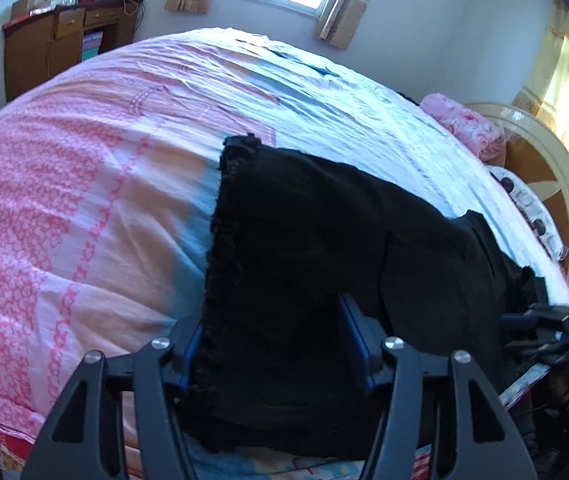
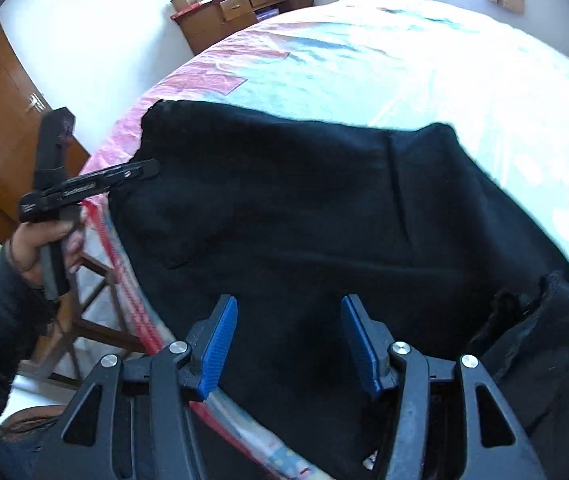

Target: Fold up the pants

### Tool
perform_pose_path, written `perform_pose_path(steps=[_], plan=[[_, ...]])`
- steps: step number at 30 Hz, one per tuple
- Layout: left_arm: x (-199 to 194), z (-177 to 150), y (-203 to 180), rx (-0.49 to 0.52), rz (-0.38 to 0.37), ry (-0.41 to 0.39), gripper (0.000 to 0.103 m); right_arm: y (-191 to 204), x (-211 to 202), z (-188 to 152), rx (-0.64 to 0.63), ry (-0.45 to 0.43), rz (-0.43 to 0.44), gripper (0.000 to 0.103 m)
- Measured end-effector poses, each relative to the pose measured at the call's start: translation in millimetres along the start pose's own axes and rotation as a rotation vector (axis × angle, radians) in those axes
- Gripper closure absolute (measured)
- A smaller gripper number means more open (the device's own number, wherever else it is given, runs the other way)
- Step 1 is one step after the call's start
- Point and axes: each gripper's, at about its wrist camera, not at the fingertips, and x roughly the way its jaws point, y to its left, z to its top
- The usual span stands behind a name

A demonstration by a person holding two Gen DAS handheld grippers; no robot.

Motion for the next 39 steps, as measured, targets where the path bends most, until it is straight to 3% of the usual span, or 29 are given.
perform_pose_path(steps=[2, 5, 10, 15, 19, 25, 32, 35, 39], plan=[[0.3, -0.1, -5.5, 0.010, 0.005, 0.005, 0.048, 1.8, 8.4, -5.5, -0.025, -0.004, -0.033, 0.046], [-1.9, 2.0, -7.5, 0.008, 0.020, 0.007, 0.054, 12.7, 11.4, -8.2, -0.067, -0.017, -0.065, 0.038], [3.8, -0.8, -11.1, 0.031, 0.053, 0.007, 0.055, 12.8, 14.9, -14.0, -0.076, -0.036, -0.069, 0.036], [-13.4, 2.8, -24.5, 0.047, 0.054, -0.023, 0.087, 3.9, 12.5, -14.3, -0.023, -0.057, -0.020, 0.036], [-17.6, 2.0, -19.6, 0.026, 0.050, -0.024, 0.087, 4.3, 13.0, -15.6, -0.016, -0.068, -0.022, 0.036], [-28.4, 1.6, -12.6, -0.050, -0.007, -0.053, 0.088, -6.7, -1.0, -18.1, 0.087, -0.098, 0.054, 0.036], [-46.6, 4.3, -13.7, -0.156, -0.156, -0.090, 0.089, 0.8, 1.3, -26.8, 0.052, -0.098, 0.021, 0.036], [-62.5, 8.3, -26.6, -0.164, -0.223, -0.113, 0.089, 4.0, -20.4, -25.8, 0.062, -0.175, 0.074, 0.036], [-82.7, 19.2, -65.1, -0.100, -0.299, -0.139, 0.089, 1.0, -60.5, -34.7, 0.079, -0.288, 0.066, 0.036]])
